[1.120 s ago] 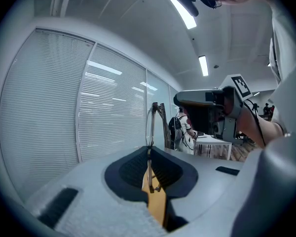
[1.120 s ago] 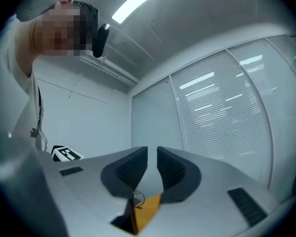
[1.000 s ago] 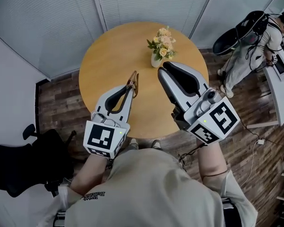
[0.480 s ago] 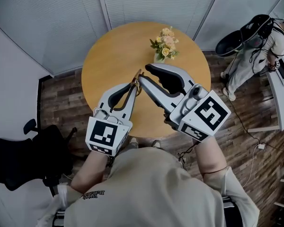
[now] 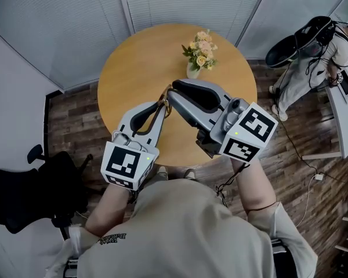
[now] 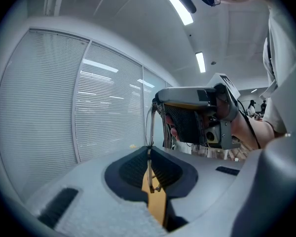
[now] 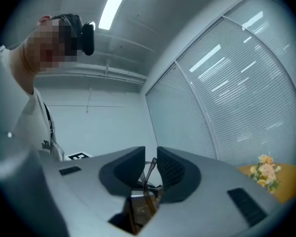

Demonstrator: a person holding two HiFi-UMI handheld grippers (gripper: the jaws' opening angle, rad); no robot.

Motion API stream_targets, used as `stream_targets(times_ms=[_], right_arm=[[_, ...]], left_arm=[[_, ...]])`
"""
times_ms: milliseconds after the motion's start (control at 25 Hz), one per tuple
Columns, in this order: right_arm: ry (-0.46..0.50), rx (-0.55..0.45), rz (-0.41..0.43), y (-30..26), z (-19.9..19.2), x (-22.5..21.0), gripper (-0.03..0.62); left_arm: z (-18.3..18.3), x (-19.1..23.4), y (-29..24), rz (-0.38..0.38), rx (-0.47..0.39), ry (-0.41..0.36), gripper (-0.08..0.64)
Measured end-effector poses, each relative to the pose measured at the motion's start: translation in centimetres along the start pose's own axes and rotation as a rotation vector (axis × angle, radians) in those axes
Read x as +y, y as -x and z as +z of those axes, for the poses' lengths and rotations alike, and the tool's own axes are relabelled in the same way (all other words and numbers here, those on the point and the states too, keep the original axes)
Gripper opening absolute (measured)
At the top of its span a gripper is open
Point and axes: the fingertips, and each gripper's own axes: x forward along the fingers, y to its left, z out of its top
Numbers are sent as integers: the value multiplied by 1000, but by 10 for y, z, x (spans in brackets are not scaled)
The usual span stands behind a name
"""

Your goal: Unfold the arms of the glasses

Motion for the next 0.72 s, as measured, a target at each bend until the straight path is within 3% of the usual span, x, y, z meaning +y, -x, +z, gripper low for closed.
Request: stream_targets(times_ms=[160,720], right_arm=[[-16,12,-15,3,-5,-5,54],[42,48,-113,29,-16,-21,54]], left_arm=[[-2,3,0,9,-3,14,38],[0,34,-1,57,-10,44,38]])
